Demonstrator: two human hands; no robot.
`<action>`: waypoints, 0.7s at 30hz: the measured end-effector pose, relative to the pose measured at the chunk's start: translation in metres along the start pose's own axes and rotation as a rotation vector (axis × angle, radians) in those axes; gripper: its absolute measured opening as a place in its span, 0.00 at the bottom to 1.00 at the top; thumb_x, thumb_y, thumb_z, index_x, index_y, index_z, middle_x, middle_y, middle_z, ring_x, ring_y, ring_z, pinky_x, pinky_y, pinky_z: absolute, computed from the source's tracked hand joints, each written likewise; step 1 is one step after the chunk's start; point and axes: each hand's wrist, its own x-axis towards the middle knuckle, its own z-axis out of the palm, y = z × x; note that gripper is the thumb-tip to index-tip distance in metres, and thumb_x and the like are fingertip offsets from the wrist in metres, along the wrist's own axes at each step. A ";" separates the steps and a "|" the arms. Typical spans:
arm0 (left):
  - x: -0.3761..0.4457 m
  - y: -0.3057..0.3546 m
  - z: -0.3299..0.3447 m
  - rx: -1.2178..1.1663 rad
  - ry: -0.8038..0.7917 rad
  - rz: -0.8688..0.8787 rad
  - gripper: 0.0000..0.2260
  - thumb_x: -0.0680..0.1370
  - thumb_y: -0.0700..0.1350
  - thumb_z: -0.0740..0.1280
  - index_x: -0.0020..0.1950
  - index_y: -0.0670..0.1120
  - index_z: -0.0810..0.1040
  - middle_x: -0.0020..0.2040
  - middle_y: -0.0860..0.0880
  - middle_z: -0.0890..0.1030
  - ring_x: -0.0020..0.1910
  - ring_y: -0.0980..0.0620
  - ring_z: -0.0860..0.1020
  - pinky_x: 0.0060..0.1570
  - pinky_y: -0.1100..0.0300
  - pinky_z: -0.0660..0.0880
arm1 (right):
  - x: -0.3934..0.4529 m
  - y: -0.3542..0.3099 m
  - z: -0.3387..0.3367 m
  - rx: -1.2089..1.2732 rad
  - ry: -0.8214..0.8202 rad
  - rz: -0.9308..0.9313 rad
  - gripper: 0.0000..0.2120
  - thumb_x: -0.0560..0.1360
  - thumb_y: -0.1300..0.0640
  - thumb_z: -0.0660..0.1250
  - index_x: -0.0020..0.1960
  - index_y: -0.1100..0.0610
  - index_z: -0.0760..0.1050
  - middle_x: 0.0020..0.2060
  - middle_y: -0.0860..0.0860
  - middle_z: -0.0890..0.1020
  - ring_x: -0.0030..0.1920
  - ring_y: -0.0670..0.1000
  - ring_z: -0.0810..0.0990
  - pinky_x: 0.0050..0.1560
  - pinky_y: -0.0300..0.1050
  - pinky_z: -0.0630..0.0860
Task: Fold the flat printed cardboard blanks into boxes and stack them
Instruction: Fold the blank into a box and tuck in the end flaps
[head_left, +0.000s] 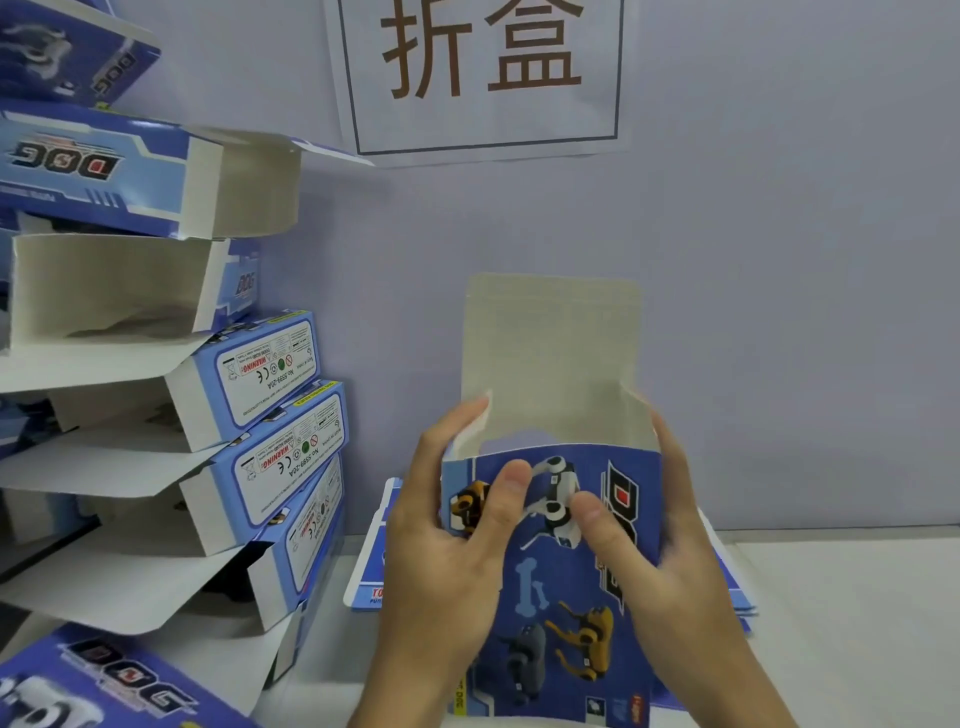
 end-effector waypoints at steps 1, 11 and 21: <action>-0.001 -0.002 0.001 0.019 -0.001 -0.017 0.16 0.70 0.57 0.70 0.58 0.65 0.77 0.55 0.60 0.81 0.50 0.58 0.84 0.35 0.66 0.80 | -0.001 0.000 -0.004 0.009 -0.008 0.017 0.27 0.72 0.50 0.71 0.67 0.32 0.67 0.53 0.47 0.84 0.49 0.52 0.86 0.40 0.44 0.83; 0.001 0.017 0.002 -0.129 0.097 -0.180 0.07 0.80 0.52 0.66 0.45 0.50 0.74 0.40 0.43 0.80 0.36 0.46 0.84 0.28 0.56 0.76 | 0.009 -0.031 -0.003 0.115 -0.010 0.096 0.16 0.65 0.36 0.65 0.47 0.45 0.74 0.40 0.52 0.82 0.36 0.51 0.85 0.28 0.42 0.77; 0.003 0.026 0.002 -0.193 0.075 -0.217 0.10 0.77 0.47 0.65 0.53 0.62 0.78 0.50 0.51 0.83 0.49 0.37 0.82 0.44 0.31 0.77 | 0.008 -0.032 -0.005 0.155 0.059 0.134 0.11 0.72 0.54 0.60 0.51 0.40 0.73 0.47 0.51 0.83 0.40 0.59 0.85 0.35 0.50 0.78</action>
